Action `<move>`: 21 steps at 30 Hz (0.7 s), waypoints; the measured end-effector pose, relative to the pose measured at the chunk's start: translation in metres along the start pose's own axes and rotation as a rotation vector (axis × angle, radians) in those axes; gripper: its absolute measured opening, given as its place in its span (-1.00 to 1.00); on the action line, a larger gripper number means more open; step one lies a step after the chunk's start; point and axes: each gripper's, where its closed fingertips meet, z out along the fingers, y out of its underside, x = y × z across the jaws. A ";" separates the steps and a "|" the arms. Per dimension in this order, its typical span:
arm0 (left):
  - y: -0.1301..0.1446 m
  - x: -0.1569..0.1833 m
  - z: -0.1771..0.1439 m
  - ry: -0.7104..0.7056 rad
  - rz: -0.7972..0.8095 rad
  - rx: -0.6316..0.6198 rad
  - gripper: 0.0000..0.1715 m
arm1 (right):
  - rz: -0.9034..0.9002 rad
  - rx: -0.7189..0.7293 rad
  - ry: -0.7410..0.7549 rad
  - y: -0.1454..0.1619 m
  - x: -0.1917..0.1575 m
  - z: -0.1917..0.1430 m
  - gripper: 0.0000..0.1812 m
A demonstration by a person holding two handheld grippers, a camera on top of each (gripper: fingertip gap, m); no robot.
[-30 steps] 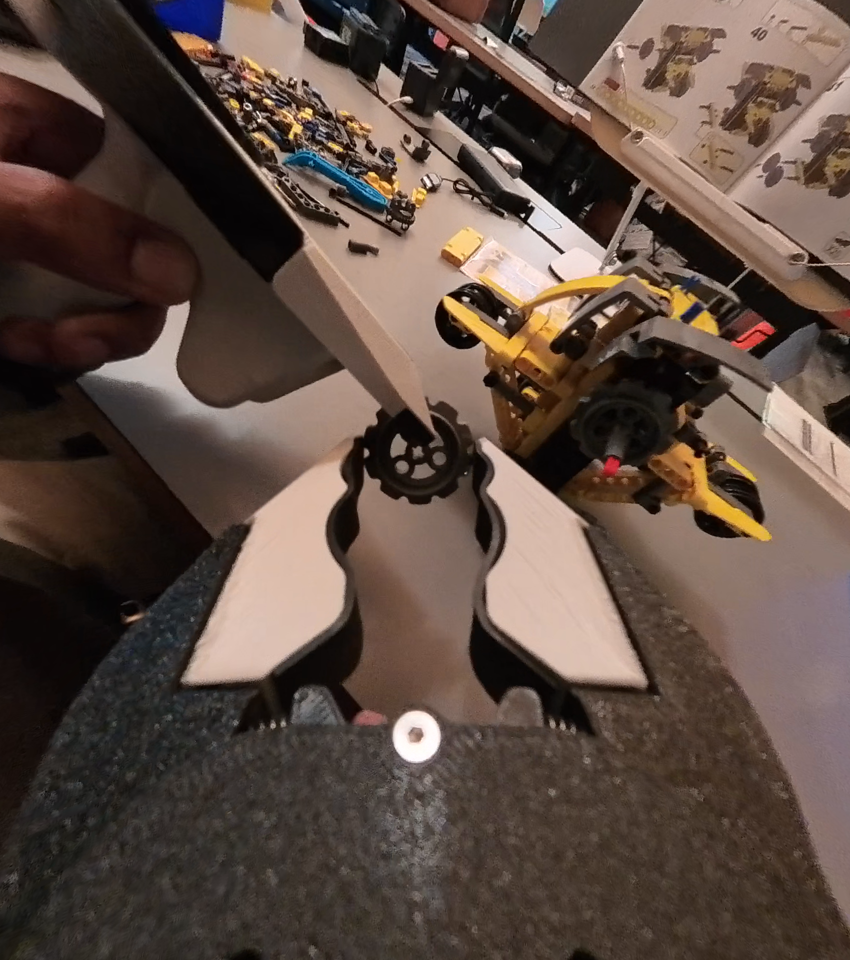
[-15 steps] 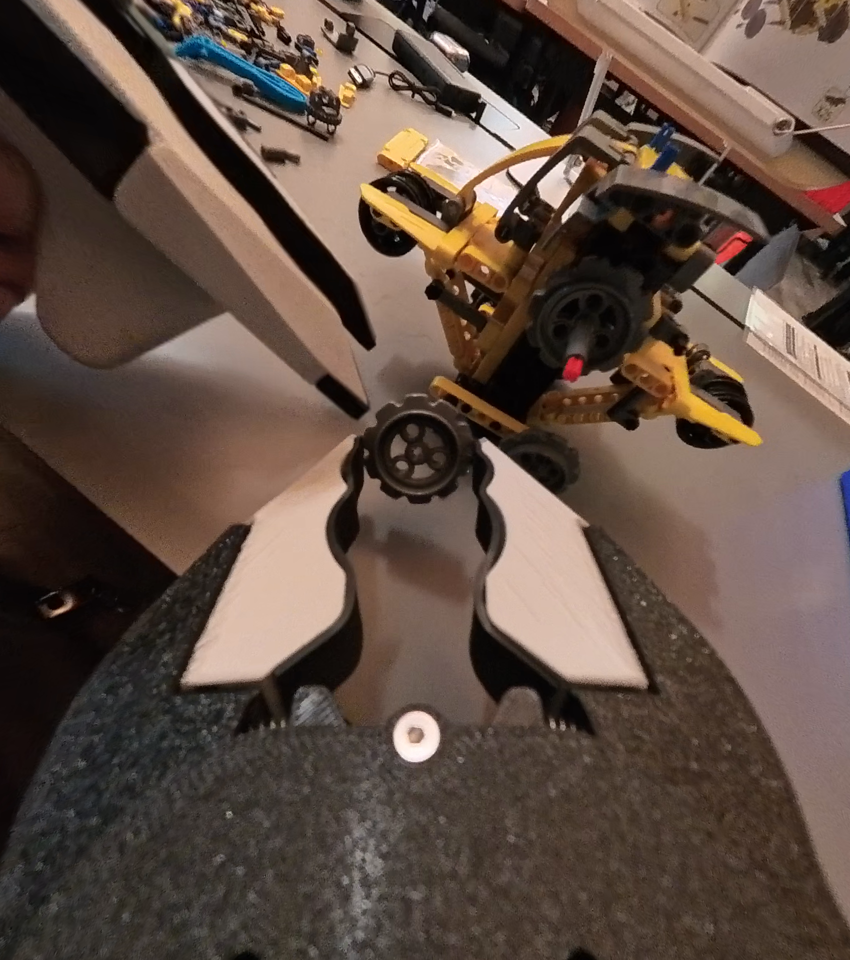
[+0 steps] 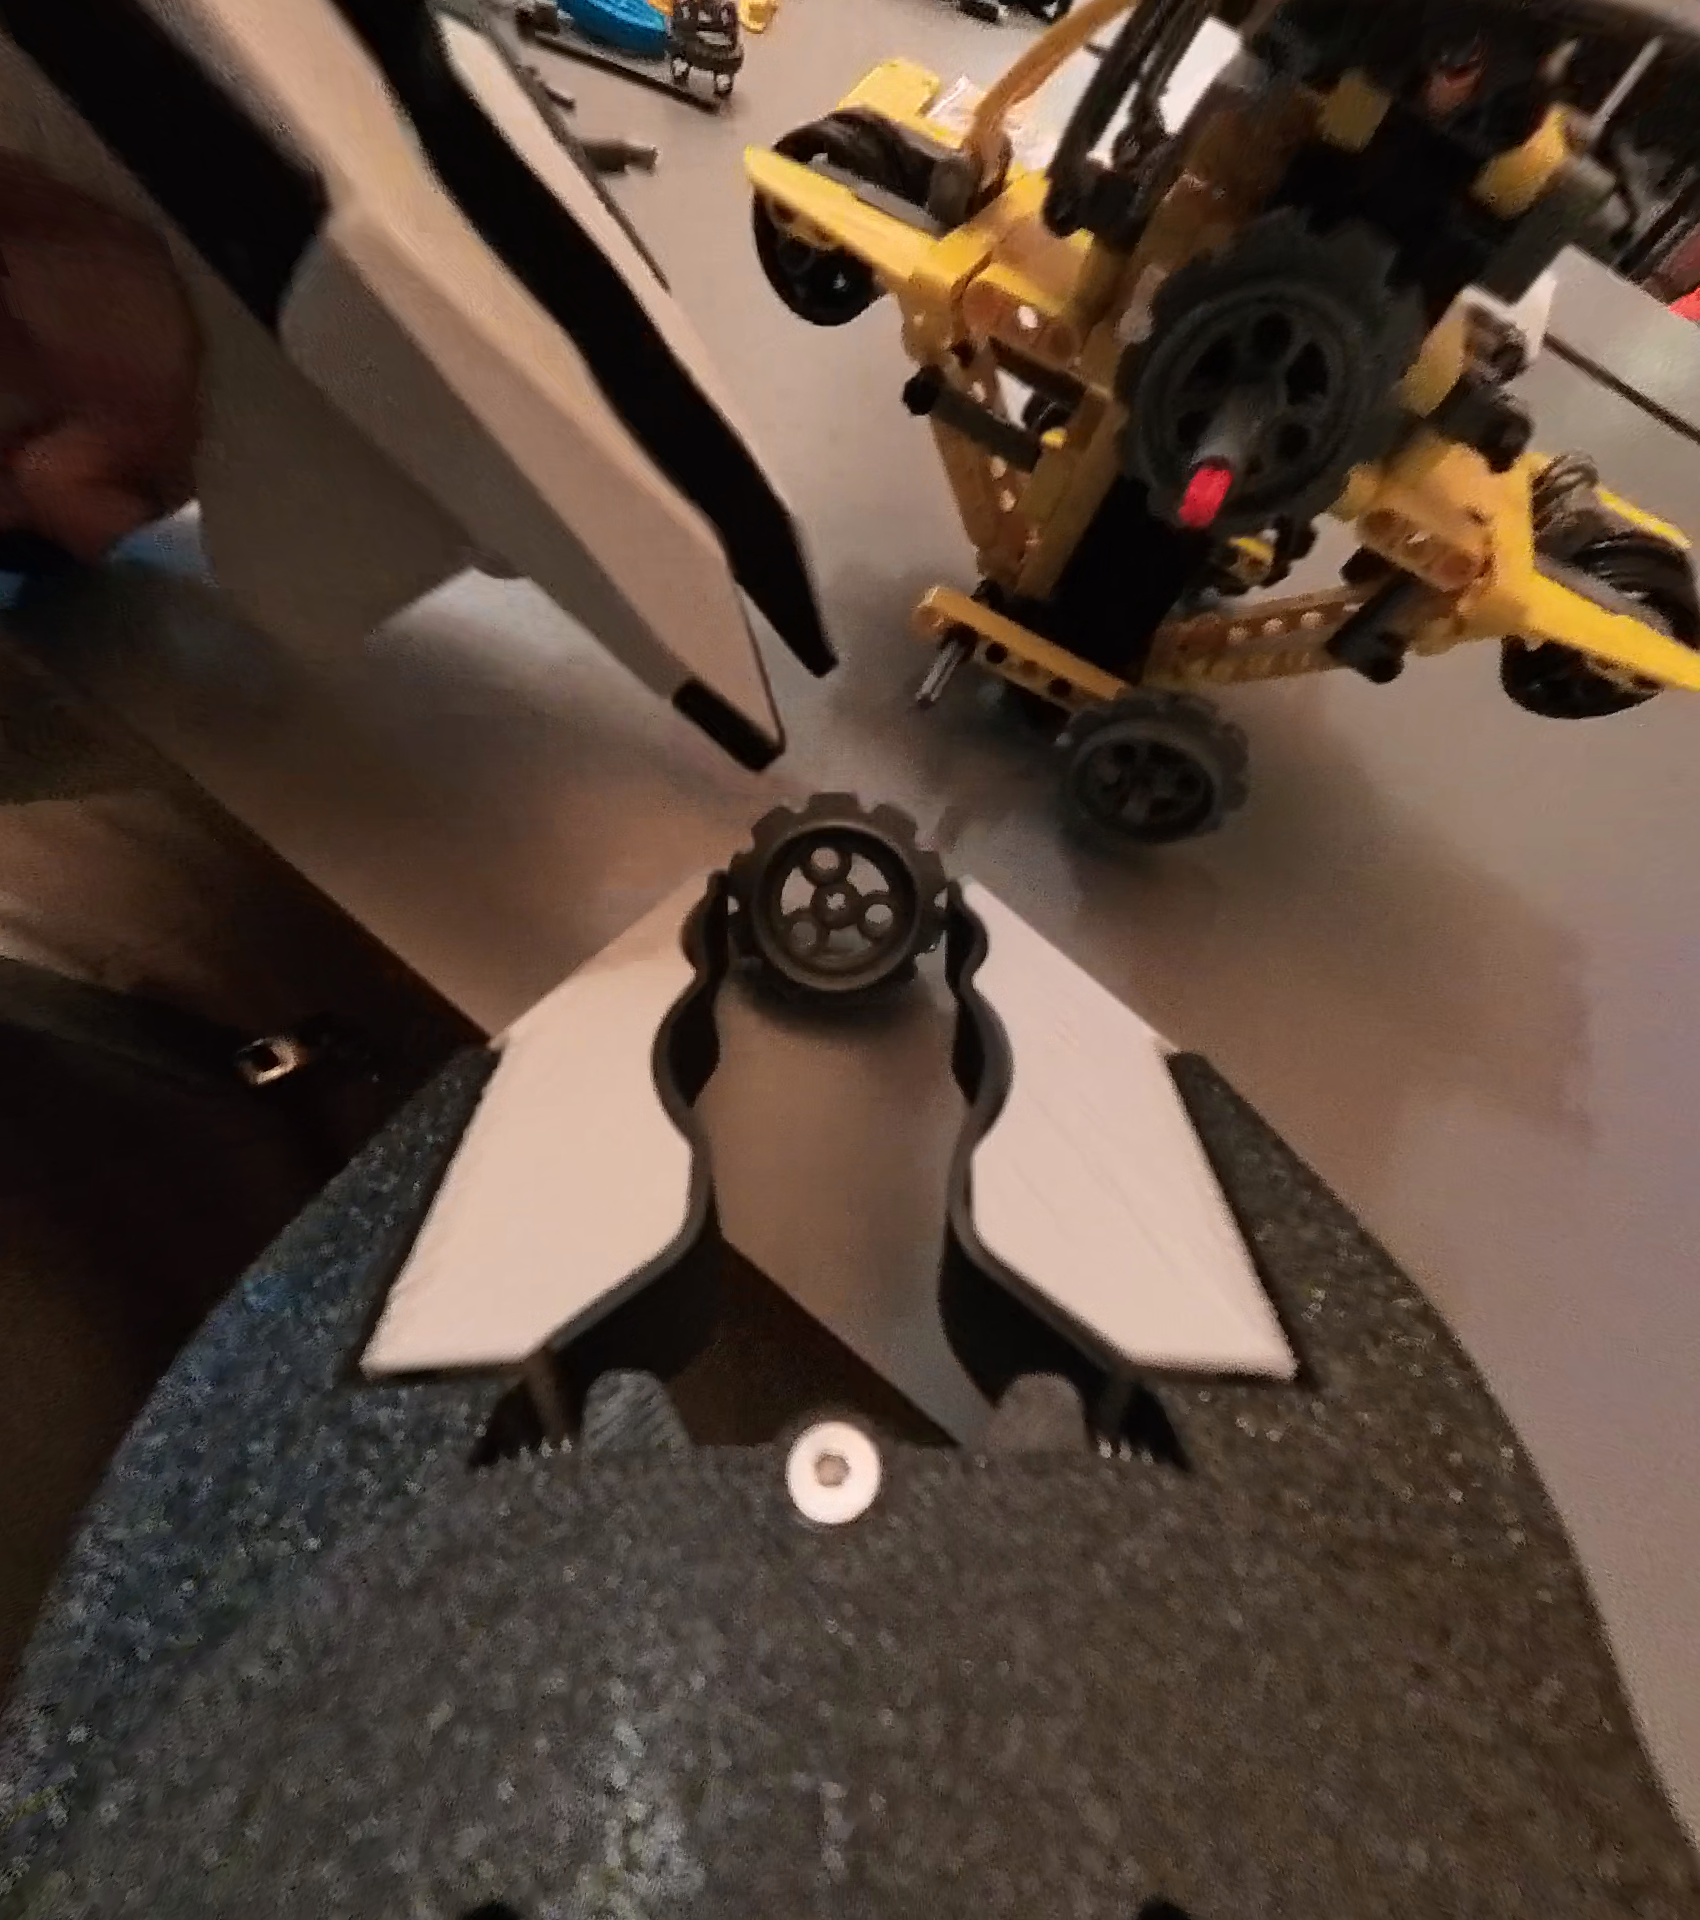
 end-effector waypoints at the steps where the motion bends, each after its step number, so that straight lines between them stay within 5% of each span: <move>1: -0.001 0.008 0.001 0.053 -0.021 0.004 -0.45 | -0.015 0.011 0.012 -0.001 -0.001 0.000 -0.54; 7: 0.004 0.008 0.008 0.009 -0.002 -0.041 -0.83 | -0.167 0.086 0.079 -0.025 -0.004 -0.003 -0.54; 14: 0.000 0.001 0.003 0.011 -0.077 0.028 -0.84 | -0.152 0.047 0.084 -0.022 -0.004 -0.003 -0.41; 21: -0.009 0.004 -0.004 0.070 -0.172 0.119 -0.84 | -0.024 0.101 0.054 -0.035 -0.003 -0.007 -0.51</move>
